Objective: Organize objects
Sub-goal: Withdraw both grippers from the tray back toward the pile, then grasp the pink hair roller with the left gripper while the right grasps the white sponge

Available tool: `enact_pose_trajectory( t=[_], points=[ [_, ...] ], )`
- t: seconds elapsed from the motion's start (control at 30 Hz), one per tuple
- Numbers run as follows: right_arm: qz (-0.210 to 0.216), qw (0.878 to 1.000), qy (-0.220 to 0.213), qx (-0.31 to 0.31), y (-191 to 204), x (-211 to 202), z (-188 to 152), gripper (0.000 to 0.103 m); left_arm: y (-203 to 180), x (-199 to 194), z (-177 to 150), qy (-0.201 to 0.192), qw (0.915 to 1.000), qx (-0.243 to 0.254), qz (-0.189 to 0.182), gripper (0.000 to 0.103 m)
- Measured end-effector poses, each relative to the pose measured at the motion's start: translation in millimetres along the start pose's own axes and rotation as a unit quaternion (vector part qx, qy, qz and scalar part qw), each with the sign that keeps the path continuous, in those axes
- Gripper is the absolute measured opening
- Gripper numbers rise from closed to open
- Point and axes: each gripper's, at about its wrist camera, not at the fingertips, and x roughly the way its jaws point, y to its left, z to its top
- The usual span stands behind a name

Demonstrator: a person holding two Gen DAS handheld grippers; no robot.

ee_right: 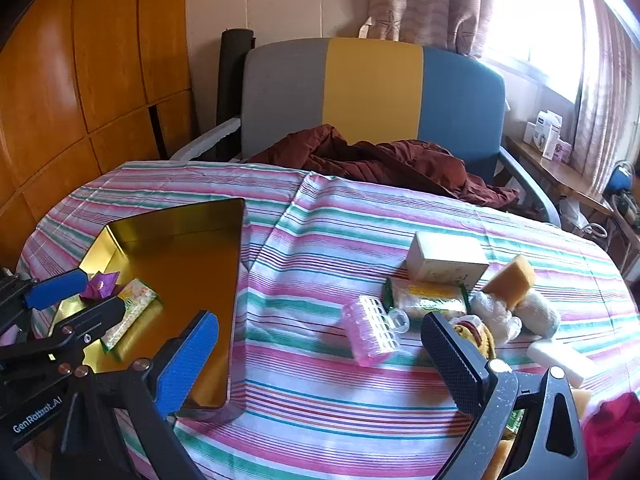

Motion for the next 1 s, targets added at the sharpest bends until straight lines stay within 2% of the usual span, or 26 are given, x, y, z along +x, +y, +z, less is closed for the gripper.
enact_pose_trajectory(
  t=[0.7, 0.8, 0.9, 1.0],
  points=[
    [-0.082, 0.996, 0.022, 0.04, -78, 4, -8, 0.102, -64, 38, 30, 0.017, 0.9958, 0.06, -0.066, 0.051],
    [-0.092, 0.995, 0.032, 0.038, -92, 7, -9, 0.102, -77, 47, 33, 0.023, 0.9942, 0.072, -0.077, 0.051],
    [-0.087, 0.993, 0.056, 0.053, -120, 11, -9, 0.102, -91, 57, 35, 0.032, 0.9913, 0.084, -0.096, 0.051],
    [-0.089, 0.991, 0.084, 0.062, -157, 14, -6, 0.102, -102, 71, 38, 0.056, 0.987, 0.082, -0.126, 0.051]
  ],
)
